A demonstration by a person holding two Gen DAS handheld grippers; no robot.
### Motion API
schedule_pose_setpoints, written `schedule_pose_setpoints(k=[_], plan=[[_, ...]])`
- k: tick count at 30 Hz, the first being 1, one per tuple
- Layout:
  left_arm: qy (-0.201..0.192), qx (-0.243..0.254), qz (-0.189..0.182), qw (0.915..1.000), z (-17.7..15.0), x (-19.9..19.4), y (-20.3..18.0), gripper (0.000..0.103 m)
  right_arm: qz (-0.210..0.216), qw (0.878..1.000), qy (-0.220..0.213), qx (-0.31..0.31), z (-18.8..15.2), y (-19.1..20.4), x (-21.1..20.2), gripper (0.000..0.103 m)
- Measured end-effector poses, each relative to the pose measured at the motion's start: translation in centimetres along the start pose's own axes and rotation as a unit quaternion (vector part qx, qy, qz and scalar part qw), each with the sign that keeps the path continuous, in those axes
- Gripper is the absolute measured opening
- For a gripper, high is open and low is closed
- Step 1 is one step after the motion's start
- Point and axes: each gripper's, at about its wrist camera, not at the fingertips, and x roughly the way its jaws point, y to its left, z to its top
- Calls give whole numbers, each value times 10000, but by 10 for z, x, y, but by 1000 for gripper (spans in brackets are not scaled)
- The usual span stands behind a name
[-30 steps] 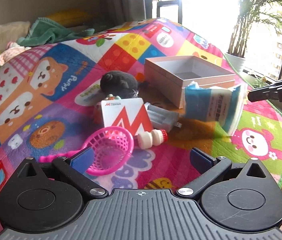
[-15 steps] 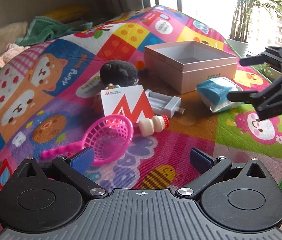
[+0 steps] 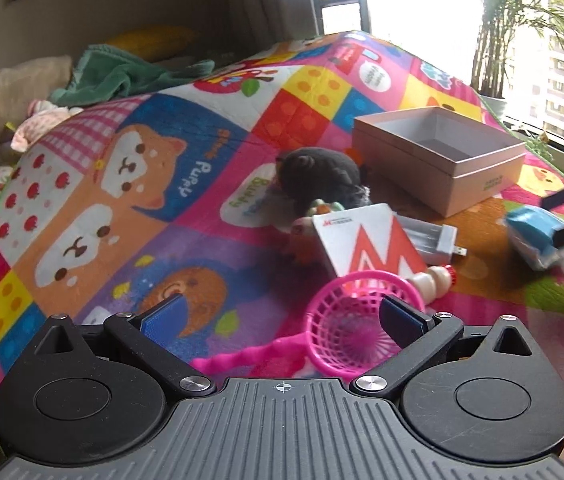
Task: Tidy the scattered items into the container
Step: 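Lift the wet-wipes pack with the right gripper toward the white box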
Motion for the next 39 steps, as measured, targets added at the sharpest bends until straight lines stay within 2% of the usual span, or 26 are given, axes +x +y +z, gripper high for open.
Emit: schedule_pose_setpoints(k=[2,5,7,9,15,20,22,23,26,28,30,32,35,39], plan=[[105,-247,-48,9996,0,11,14,103,5,9995,-46,-298,-12,17,-14,99],[331,-651,-124,9973,-6,30,30,103,-276,9978,-213,-572,-17,31,-25,99],[434,-743,-229,9960,-13,38,31,103,-428,9967,-305,-612,-16,32,-28,100],[508,-760,-484,9946,-19,38,26,103,-387,9976,-347,-458,-14,26,-27,100],[693,-763,-1415,9846,-34,16,-23,103,-271,9988,-412,-32,-7,9,-16,100],[701,-380,-1831,9799,-43,-4,-80,103,-69,9994,-334,32,-4,6,-3,100],[678,-166,-1762,9819,-42,-12,-96,103,-92,9997,-229,52,-8,6,0,100],[629,-16,-1597,9852,-42,-16,-102,103,-120,9997,-177,91,-11,7,-1,100],[465,276,-771,9956,-39,-26,-104,103,-88,9997,-64,204,-22,14,-10,101],[401,168,-442,9981,-37,-32,-92,103,54,10000,-68,5,-30,28,-20,102],[352,-53,-372,9987,-34,-38,-78,103,-13,9992,-178,-362,-34,44,-28,102],[322,-182,-350,9987,-33,-44,-70,103,-322,9976,-274,-545,-30,53,-30,102],[340,-330,-399,9981,-35,-45,-70,103,-659,9975,-224,-82,-15,48,-16,102],[528,-460,-298,9971,-39,-36,-82,103,-807,9957,-117,428,-8,45,11,102]])
